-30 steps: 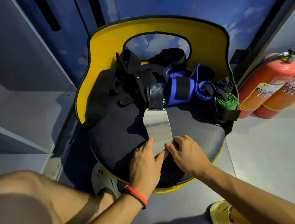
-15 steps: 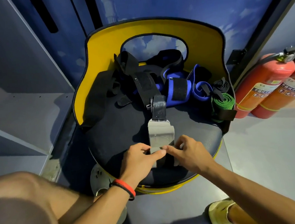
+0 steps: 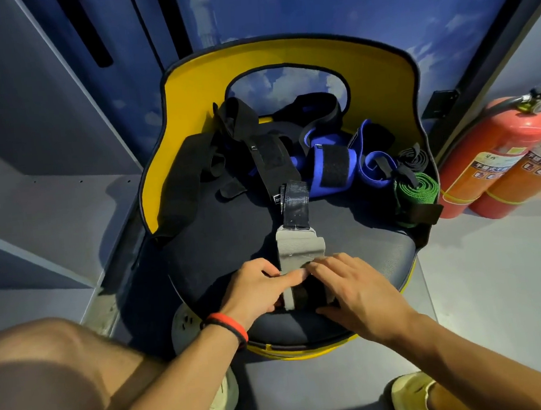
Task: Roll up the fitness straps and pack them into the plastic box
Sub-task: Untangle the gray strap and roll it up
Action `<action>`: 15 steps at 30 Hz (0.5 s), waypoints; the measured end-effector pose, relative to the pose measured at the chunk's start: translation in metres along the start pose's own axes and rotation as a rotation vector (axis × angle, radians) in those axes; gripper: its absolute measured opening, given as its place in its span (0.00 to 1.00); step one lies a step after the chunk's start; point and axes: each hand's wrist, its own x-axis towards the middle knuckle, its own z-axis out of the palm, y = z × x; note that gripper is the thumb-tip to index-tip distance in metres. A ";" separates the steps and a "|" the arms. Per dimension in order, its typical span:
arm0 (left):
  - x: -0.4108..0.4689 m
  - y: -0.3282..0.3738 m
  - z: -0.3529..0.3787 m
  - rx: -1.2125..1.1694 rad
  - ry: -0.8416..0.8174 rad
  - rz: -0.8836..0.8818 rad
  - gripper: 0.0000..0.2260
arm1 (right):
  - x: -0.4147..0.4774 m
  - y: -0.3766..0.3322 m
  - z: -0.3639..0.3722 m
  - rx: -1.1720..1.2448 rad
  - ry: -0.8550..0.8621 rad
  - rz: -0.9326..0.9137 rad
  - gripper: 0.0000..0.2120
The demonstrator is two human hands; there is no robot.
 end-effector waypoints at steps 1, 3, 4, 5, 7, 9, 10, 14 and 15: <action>0.003 0.002 -0.003 0.049 0.014 0.028 0.25 | -0.001 -0.001 0.003 0.008 -0.008 0.012 0.33; 0.013 0.008 -0.009 0.054 0.101 0.063 0.32 | -0.002 0.000 0.004 0.041 0.012 0.027 0.31; 0.019 0.013 -0.012 0.009 0.122 0.056 0.35 | -0.002 -0.001 0.003 0.059 0.024 0.031 0.31; 0.026 0.017 -0.013 -0.052 0.109 0.034 0.35 | -0.002 -0.001 0.003 0.086 0.027 0.040 0.31; 0.041 0.024 -0.013 -0.137 0.036 -0.039 0.31 | 0.000 0.000 0.003 0.146 0.014 0.055 0.31; 0.053 0.027 -0.010 -0.172 -0.004 -0.092 0.27 | 0.001 0.001 0.001 0.154 -0.004 0.049 0.31; 0.059 0.027 -0.009 -0.184 0.000 -0.115 0.26 | 0.002 0.001 0.000 0.139 -0.003 0.041 0.31; 0.073 0.033 -0.008 -0.213 0.075 -0.041 0.12 | 0.005 0.004 -0.004 0.126 -0.009 0.033 0.31; 0.074 0.034 -0.008 -0.222 0.082 0.009 0.12 | 0.007 0.005 -0.005 0.141 -0.026 0.041 0.31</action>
